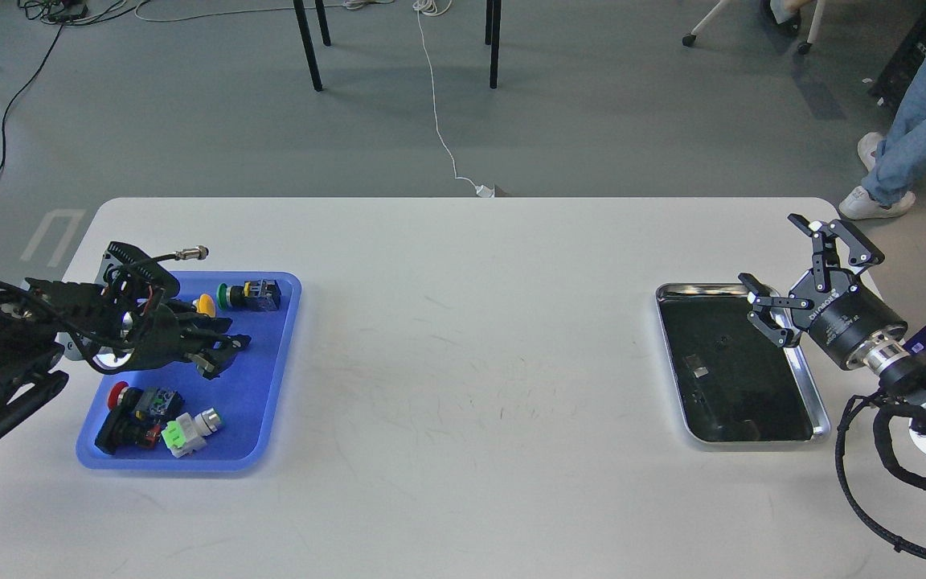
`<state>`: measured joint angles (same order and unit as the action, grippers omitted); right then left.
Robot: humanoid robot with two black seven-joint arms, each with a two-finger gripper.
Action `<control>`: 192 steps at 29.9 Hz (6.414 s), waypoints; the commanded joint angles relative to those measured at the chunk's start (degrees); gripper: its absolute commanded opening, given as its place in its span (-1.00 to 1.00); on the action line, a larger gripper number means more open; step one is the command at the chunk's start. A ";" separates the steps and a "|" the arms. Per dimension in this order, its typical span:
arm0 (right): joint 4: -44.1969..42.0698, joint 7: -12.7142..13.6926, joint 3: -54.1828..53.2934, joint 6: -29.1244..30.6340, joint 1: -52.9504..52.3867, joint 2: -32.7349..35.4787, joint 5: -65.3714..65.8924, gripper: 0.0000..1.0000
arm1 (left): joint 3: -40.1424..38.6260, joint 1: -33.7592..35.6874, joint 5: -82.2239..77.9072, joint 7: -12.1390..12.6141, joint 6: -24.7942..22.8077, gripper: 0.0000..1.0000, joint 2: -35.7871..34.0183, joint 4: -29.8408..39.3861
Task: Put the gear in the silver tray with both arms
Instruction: 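Grasp a second black gear in the blue tray with the left gripper, then lift the second gear and carry it toward the table centre, then release the gear onto the table and withdraw the left gripper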
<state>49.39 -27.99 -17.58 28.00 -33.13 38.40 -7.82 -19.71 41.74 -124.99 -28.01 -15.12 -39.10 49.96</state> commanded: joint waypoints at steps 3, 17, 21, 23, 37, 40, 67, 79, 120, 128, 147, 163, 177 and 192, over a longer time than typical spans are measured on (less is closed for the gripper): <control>0.00 -0.01 0.01 0.00 0.00 0.01 0.00 0.93 | 0.02 0.01 -0.01 0.01 0.01 -0.22 0.07 -0.48; -0.08 -0.01 0.01 0.00 0.00 0.10 0.00 0.93 | 0.02 -0.61 -0.01 0.01 0.09 -0.71 -0.01 -0.48; -0.08 -0.01 0.01 0.00 0.00 0.19 0.00 0.93 | -0.07 -0.43 -0.01 0.01 0.09 -0.76 -0.10 -0.39; -0.08 -0.01 0.01 0.00 0.00 0.19 0.00 0.93 | -0.16 0.00 -0.01 0.01 0.09 -0.76 -0.10 -0.04; -0.35 -0.01 0.01 0.00 0.26 0.45 0.08 0.93 | -0.16 12.04 -0.01 0.01 -7.28 -0.74 2.17 16.39; -0.17 -0.01 0.27 0.00 0.35 1.33 0.44 0.93 | 0.02 13.01 -0.01 0.01 -9.22 -0.73 7.00 17.19; -0.43 -0.01 0.62 0.00 1.76 2.82 0.70 0.93 | 14.17 20.84 -0.01 0.01 -12.88 -0.70 35.14 5.24; -0.35 -0.01 0.97 0.00 2.02 3.44 0.70 0.93 | 14.08 20.48 4.76 0.01 -12.88 -0.70 37.60 -3.28; -0.61 -0.01 0.97 0.00 2.46 3.44 0.70 0.94 | 14.08 18.64 16.71 0.01 -12.88 -0.66 39.10 -11.64; -0.61 -0.01 1.06 0.00 2.46 3.44 0.70 0.93 | 16.72 18.37 17.15 0.01 -12.88 -0.65 39.10 -11.38; -0.43 -0.01 1.06 0.00 2.81 3.44 0.79 0.94 | 16.63 19.25 19.70 0.01 -12.88 -0.55 39.10 -11.29; -0.35 -0.01 1.06 0.00 2.81 3.44 0.79 0.94 | 14.79 19.43 39.87 0.01 -12.88 0.94 39.10 -5.50; -0.08 -0.01 1.24 0.00 2.29 3.44 13.08 0.95 | -4.19 5.83 74.36 0.01 -12.88 0.95 21.71 10.15; 3.43 -0.01 1.32 0.00 -12.03 3.18 58.50 0.96 | -27.48 -18.62 75.69 0.01 -4.93 0.95 15.37 18.42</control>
<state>51.95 -28.00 -16.35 28.01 -41.34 41.94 41.24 -44.10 25.57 -49.27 -27.99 -23.12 -23.54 67.61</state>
